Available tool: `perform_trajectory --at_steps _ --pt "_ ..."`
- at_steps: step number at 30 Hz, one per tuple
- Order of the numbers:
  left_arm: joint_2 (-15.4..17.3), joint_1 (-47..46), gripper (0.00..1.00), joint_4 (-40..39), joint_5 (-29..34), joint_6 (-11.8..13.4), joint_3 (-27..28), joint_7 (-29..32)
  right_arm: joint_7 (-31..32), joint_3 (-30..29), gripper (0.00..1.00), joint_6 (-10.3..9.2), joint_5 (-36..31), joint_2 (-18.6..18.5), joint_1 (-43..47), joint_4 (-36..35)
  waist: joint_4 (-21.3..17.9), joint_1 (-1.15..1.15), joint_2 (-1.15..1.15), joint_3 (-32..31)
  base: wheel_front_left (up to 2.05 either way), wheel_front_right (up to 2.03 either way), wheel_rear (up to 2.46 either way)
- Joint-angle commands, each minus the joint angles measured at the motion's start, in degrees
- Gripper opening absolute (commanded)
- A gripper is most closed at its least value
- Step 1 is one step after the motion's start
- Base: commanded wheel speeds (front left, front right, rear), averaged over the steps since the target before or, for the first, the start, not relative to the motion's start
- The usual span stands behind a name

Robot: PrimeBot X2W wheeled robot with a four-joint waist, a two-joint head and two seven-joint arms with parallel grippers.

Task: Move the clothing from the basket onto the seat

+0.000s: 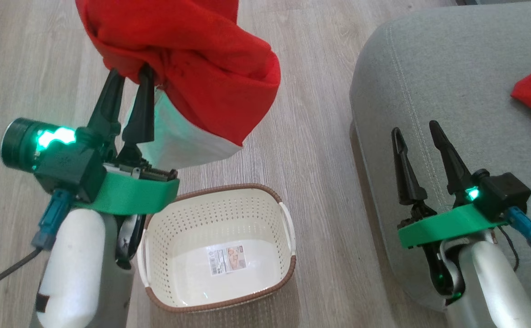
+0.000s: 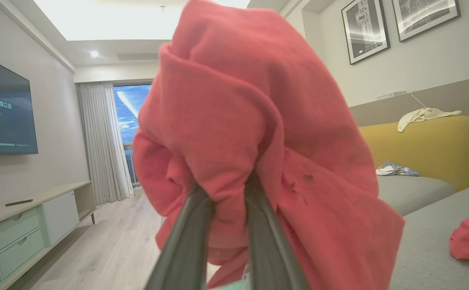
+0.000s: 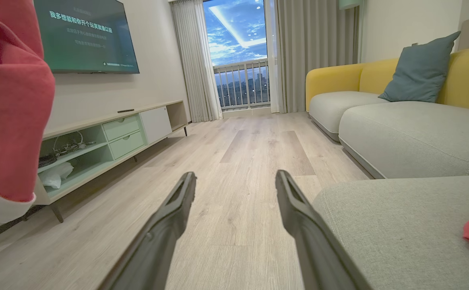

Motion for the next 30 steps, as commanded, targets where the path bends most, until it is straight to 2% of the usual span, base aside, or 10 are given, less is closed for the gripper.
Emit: perform_trajectory --at_steps 1,10,12,17,24,30 --pt "0.3 -1.4 0.00 -2.7 0.7 -0.2 2.5 -0.3 -0.4 1.0 1.00 -0.01 0.2 -0.6 -0.2 -1.9 0.0 0.01 -0.01 -0.1 0.00 0.00 0.00" --pt "-0.2 0.1 0.00 -2.5 1.3 -1.6 2.4 -0.3 -0.4 0.7 1.00 -0.01 0.3 -0.8 0.8 -2.0 -0.5 0.01 -0.01 -0.8 0.00 0.00 0.00" --pt "-0.2 0.2 0.00 -1.5 1.9 -2.4 1.9 -0.3 -0.4 2.8 1.00 -0.01 0.6 -1.8 0.9 -3.4 -0.7 0.01 -0.01 -0.9 0.00 0.00 0.00" --pt "0.8 0.2 0.00 0.0 3.3 -3.8 0.1 -0.3 -0.4 9.6 1.00 -0.01 1.5 -6.2 0.1 -7.8 -1.0 0.01 -0.01 -0.7 0.00 0.00 0.00" --pt "3.3 -0.6 0.00 1.7 4.7 -5.7 -5.2 -0.3 -0.4 20.1 1.00 -0.01 -1.7 -15.0 -3.1 -12.7 -0.8 0.01 -0.01 0.0 0.00 0.00 0.00" --pt "4.7 -1.2 0.00 3.1 4.3 -6.4 -9.9 -0.3 -0.4 24.5 1.00 -0.01 -2.4 -18.6 -6.0 -14.3 -0.4 0.01 -0.01 0.4 0.00 0.00 0.00"
